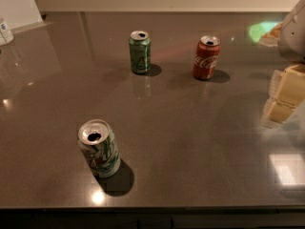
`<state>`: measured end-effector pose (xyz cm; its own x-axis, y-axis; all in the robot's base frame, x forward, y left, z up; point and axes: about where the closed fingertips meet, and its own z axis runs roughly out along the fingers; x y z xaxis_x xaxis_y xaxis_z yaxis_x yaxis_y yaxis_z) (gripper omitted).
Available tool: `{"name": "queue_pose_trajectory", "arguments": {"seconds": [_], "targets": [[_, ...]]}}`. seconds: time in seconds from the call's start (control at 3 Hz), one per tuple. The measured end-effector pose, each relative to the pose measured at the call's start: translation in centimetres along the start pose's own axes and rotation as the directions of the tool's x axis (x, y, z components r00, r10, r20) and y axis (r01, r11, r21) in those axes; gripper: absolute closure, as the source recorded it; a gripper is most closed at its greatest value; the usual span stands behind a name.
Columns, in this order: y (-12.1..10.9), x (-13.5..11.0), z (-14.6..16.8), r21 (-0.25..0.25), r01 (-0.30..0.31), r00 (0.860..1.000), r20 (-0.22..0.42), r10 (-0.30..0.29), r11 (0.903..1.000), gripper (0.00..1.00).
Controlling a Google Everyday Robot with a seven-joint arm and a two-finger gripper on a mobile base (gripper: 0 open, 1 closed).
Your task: Pick coke can
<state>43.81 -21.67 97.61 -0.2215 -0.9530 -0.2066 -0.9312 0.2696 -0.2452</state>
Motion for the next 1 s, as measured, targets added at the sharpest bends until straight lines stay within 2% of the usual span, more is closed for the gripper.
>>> {"name": "queue_pose_trajectory", "arguments": {"seconds": [0.33, 0.67, 1.0], "targets": [[0.0, 0.0, 0.0, 0.002, 0.000, 1.000, 0.000, 0.000, 1.0000, 0.00], [-1.3, -1.0, 0.5, 0.039, -0.045, 0.997, 0.060, 0.042, 0.9982, 0.00], [-3.8, -2.6, 2.0, 0.060, -0.134, 0.978, 0.167, 0.122, 0.9892, 0.00]]}}
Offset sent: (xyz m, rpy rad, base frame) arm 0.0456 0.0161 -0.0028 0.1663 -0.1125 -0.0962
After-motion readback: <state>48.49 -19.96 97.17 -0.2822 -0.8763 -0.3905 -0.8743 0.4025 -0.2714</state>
